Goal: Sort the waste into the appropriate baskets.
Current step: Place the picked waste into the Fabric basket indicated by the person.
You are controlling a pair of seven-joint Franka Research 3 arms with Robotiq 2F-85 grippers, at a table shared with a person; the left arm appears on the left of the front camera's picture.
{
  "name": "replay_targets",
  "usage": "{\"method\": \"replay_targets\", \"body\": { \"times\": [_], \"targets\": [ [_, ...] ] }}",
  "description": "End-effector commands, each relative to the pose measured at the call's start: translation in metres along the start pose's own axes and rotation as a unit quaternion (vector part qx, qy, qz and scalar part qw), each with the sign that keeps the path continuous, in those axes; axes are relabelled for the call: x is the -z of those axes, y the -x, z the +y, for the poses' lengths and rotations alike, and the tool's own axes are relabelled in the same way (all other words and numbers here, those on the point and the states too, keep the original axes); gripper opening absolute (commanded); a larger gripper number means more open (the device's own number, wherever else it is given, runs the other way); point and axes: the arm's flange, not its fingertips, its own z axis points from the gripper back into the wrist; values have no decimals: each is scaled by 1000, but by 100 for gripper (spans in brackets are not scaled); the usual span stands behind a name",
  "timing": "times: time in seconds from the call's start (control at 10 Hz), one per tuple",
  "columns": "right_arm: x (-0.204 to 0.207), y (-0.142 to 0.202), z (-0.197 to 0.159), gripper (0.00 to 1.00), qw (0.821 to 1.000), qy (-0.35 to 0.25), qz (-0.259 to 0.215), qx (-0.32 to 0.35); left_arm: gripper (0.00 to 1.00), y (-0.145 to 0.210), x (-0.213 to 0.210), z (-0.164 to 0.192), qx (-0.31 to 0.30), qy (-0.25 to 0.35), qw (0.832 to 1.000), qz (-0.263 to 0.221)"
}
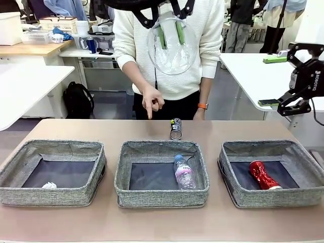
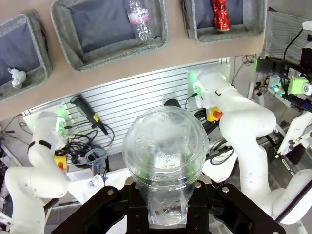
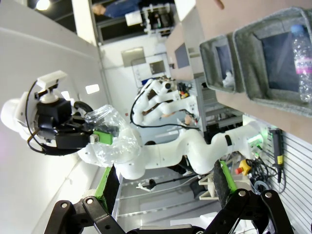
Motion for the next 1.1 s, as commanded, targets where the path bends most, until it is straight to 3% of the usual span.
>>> {"method": "replay_targets", "body": {
  "times": [0.0, 0.9, 1.0],
  "targets": [
    [0, 0, 3, 100, 1000, -11, 1, -4, 30, 2, 1, 0, -2, 2, 1000, -3],
    [0, 0, 3, 100, 1000, -11, 1, -4, 30, 0, 0, 0, 0, 0, 1000, 0],
    [0, 0, 3, 100, 1000, -11, 1, -4, 30, 1, 11, 7, 0, -18, 1000, -25]
  ]
}}
